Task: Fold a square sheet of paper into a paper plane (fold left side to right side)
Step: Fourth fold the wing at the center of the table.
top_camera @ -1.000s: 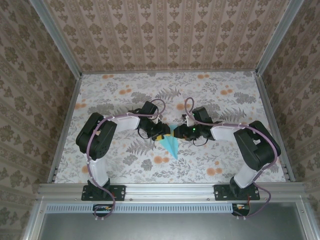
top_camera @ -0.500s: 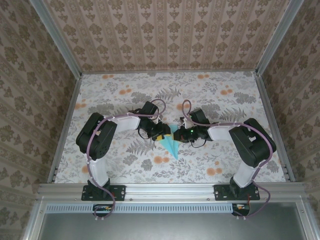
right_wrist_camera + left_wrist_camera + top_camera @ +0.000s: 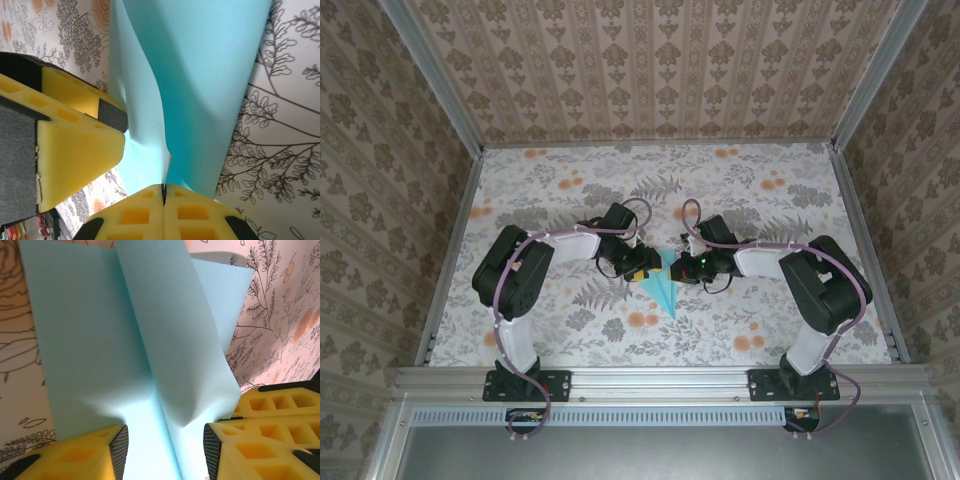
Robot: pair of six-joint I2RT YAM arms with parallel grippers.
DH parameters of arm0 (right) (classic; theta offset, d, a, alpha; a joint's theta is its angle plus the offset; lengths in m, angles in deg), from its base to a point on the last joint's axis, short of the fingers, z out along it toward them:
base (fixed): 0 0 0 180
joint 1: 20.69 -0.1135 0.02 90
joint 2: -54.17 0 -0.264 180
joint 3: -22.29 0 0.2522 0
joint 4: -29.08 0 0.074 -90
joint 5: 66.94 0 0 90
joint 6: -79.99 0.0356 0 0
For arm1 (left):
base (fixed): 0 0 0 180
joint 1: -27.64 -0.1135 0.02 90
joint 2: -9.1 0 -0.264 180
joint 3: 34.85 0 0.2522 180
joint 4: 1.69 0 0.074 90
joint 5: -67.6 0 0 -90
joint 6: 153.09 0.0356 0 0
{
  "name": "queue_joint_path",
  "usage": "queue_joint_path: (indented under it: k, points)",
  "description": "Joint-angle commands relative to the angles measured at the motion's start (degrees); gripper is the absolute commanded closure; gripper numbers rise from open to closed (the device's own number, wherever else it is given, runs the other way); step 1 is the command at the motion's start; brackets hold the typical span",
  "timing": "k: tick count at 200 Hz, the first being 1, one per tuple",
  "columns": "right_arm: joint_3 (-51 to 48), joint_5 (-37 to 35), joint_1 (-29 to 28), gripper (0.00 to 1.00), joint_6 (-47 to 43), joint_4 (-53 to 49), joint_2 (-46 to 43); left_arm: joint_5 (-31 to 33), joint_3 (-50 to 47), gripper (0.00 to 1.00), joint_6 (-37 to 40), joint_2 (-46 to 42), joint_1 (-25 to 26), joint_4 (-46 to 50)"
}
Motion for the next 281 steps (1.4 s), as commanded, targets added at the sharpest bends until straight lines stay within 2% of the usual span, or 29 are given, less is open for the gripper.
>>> queue_joint_path:
  k: [1,192,259,281]
  points:
    - [1.5,-2.3,-0.4,0.96,-1.8,-3.2,1.4,2.0,-0.9,0.52,-0.5,2.1,0.6,3.6]
    - [2.5,-5.3,-0.5,0.95,-3.3,-6.7,3.3,1.9,-0.7,0.52,-0.5,2.1,0.7,3.4]
    - [2.4,-7.5,-0.9,0.95,-3.9,-10.3,4.7,2.7,3.2,0.47,2.8,-3.9,0.2,7.4]
    - [2.4,-7.8,-1.0,0.95,-3.9,-10.8,5.0,1.8,4.6,0.50,3.5,-4.9,0.1,8.3]
